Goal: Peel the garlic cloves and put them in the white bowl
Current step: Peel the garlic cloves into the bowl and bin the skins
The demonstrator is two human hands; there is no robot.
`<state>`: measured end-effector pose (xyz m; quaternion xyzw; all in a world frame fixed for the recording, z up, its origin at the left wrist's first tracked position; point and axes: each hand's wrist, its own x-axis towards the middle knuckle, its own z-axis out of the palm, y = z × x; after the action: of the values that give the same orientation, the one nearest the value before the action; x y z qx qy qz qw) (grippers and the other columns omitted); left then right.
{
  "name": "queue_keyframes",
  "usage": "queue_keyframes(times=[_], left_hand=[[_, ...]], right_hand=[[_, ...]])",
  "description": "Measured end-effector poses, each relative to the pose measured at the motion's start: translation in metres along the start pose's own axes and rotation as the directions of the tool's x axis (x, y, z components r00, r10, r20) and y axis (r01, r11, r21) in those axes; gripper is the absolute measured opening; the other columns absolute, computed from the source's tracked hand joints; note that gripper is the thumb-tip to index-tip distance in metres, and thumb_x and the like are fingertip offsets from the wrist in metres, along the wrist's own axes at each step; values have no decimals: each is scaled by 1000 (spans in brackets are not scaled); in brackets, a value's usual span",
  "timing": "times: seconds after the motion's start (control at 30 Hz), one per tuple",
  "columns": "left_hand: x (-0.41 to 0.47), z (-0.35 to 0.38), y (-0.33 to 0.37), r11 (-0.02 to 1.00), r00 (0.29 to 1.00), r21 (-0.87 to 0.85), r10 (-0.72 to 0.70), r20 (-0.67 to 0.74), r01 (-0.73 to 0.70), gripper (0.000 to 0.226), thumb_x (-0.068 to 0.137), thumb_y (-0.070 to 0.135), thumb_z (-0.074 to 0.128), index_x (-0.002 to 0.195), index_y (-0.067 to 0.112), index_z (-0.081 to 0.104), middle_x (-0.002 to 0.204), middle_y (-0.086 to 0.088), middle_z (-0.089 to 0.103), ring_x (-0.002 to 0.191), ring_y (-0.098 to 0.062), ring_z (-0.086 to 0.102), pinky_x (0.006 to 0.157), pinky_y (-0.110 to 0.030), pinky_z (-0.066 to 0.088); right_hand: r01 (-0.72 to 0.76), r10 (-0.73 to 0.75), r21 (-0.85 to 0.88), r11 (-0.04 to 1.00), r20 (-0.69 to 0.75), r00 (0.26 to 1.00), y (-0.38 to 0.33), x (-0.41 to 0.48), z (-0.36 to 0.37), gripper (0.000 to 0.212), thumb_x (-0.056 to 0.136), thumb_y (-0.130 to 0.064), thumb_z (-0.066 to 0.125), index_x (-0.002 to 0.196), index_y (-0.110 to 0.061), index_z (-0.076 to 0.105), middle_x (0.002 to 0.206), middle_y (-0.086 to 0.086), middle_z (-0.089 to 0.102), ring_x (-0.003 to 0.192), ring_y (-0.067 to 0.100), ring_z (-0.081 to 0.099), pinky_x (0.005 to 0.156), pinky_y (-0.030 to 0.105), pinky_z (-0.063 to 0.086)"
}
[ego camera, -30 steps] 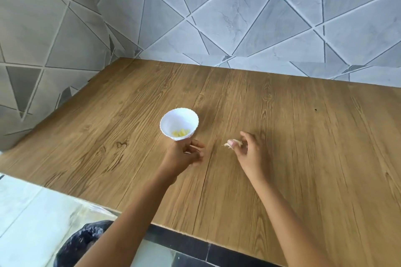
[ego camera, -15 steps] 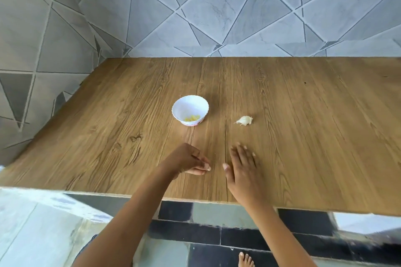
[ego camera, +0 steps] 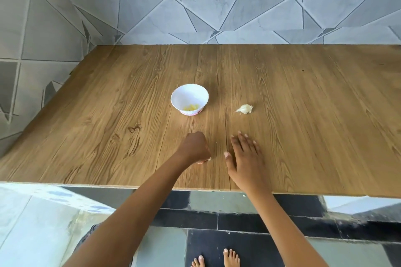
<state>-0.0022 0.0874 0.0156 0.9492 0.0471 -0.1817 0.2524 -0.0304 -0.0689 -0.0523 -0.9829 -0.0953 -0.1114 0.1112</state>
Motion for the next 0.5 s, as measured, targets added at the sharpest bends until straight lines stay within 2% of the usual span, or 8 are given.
queue_keyframes(times=[0.07, 0.2, 0.27, 0.3, 0.37, 0.43, 0.5], left_hand=[[1, 2, 2, 998, 999, 61, 13, -31, -11, 18, 78, 7, 70, 95, 3, 67, 92, -8, 69, 87, -20, 66, 77, -29, 54], [2, 13, 11, 976, 994, 217, 57, -97, -35, 15, 81, 11, 65, 96, 11, 64, 97, -4, 64, 95, -21, 62, 83, -34, 55], [2, 12, 11, 978, 993, 200, 76, -95, -56, 11, 82, 11, 66, 93, 10, 66, 95, -2, 64, 93, -20, 62, 82, -32, 54], [1, 9, 8, 988, 994, 128, 90, -65, -81, 8, 83, 10, 66, 90, 9, 67, 90, -1, 65, 89, -19, 63, 80, -29, 53], [-4, 1, -2, 980, 995, -179, 91, 25, -85, 2, 84, 6, 66, 86, 6, 68, 77, -1, 65, 74, -14, 65, 74, -26, 54], [-13, -5, -9, 852, 994, -523, 67, 84, -13, 5, 87, 1, 63, 88, 3, 67, 74, -5, 65, 66, -12, 65, 69, -23, 56], [-16, -6, -13, 758, 994, -651, 40, 102, 36, 8, 88, -2, 60, 88, 3, 67, 77, -7, 66, 67, -12, 66, 66, -20, 57]], right_hand=[[-3, 3, -8, 1000, 9, 1000, 0, 0, 0, 55, 94, -40, 30, 130, -8, 56, 138, 13, 51, 129, 30, 47, 107, 46, 31], [-2, 2, -1, 1000, 18, 1000, -1, 1, 0, 55, 94, -40, 29, 128, -7, 57, 136, 15, 53, 128, 31, 48, 107, 49, 34], [-2, 2, 11, 1000, 20, 1000, 0, 0, -1, 55, 94, -40, 30, 127, -6, 57, 135, 15, 54, 128, 31, 48, 107, 49, 33], [0, 0, 19, 1000, 20, 1000, 0, 0, -2, 55, 94, -39, 30, 127, -6, 58, 135, 15, 54, 128, 31, 48, 107, 49, 32], [5, -5, 30, 1000, 21, 1000, 1, 0, -1, 55, 94, -39, 30, 127, -6, 57, 136, 15, 53, 128, 31, 48, 107, 48, 31], [6, -7, 41, 999, 26, 1000, 1, 0, -1, 55, 93, -39, 31, 127, -6, 58, 136, 15, 53, 128, 30, 48, 107, 47, 30], [3, -4, 51, 999, 26, 1000, 1, 1, 0, 55, 93, -39, 31, 127, -6, 58, 135, 15, 53, 128, 30, 48, 107, 46, 29]])
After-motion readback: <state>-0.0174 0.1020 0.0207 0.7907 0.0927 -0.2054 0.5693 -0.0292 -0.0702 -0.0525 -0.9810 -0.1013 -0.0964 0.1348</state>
